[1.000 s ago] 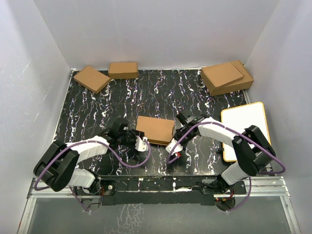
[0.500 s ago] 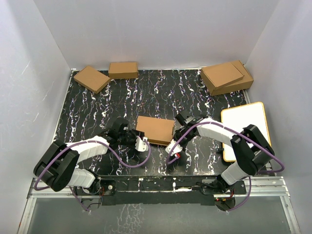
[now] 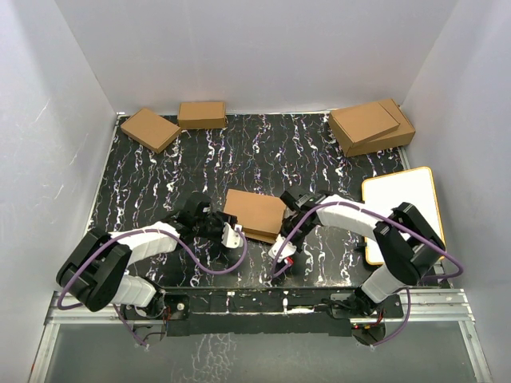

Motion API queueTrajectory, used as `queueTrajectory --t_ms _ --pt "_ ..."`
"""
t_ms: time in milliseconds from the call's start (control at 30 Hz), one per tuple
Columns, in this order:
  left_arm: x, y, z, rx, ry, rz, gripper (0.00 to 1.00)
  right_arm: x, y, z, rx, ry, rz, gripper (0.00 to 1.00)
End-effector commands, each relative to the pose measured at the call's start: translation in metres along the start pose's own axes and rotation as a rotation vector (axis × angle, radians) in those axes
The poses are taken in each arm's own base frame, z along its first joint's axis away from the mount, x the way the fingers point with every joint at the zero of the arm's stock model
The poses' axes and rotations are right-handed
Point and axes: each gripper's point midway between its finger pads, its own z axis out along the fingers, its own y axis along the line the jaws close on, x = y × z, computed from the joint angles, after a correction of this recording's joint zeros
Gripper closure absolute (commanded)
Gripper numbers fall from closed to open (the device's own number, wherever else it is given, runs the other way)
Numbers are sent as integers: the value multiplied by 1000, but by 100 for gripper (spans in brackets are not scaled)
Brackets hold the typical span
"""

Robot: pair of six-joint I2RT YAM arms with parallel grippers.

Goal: Fold the paper box

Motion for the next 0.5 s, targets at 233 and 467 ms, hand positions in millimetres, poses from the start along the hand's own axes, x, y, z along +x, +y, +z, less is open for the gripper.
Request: queueTrajectory --t_ms 233,467 --pt "1 -33 5 123 -18 -59 59 -6 -26 -2 -27 -21 -77 92" --pt "1 -34 6 130 -19 -61 59 -7 -33 -3 -48 -24 -80 92"
